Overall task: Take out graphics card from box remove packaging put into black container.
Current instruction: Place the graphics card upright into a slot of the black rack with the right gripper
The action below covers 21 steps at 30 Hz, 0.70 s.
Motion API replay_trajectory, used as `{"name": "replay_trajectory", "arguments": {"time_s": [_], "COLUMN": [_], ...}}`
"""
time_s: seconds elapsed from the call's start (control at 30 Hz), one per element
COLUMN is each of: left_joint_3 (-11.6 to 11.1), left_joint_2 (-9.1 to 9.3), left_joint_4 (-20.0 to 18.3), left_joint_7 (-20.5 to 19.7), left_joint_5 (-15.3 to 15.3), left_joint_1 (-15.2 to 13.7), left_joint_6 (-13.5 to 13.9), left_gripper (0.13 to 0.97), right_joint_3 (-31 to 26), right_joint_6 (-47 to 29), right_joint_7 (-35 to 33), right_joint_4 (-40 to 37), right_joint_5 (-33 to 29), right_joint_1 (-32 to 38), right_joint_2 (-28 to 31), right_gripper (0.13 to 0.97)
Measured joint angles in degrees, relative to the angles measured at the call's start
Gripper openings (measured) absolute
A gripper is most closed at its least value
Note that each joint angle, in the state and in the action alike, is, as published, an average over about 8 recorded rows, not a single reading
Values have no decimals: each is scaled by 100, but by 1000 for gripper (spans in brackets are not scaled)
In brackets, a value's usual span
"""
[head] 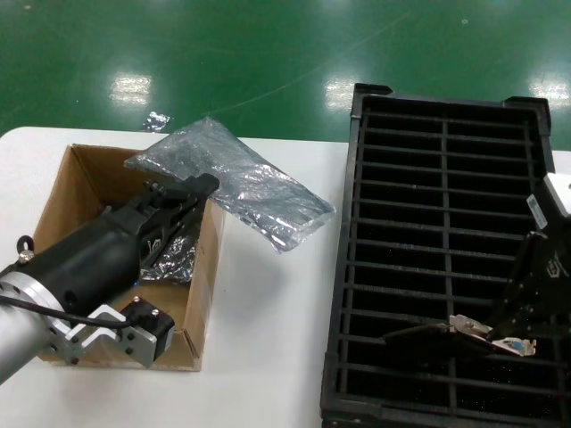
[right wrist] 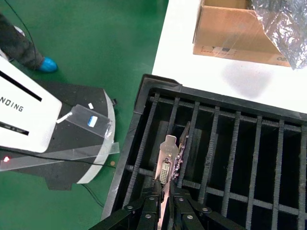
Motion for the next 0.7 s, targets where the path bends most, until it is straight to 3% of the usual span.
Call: {"name": "replay_trajectory", "arguments": {"time_s": [0.7], "left_joint_3": [0], "left_joint_2": [0], "left_joint_4": [0], "left_joint_7": [0], "left_joint_5": [0], "left_joint_1": [0], "left_joint_6": [0], "left_gripper": [139], "right_joint_3": [0], "right_joint_6": [0], "right_joint_7": [-72], "right_joint_4": [-84], "right_joint_5": [-681], "right_joint_1": [-9], "right_joint_2": [-348], "right_gripper": [158]}}
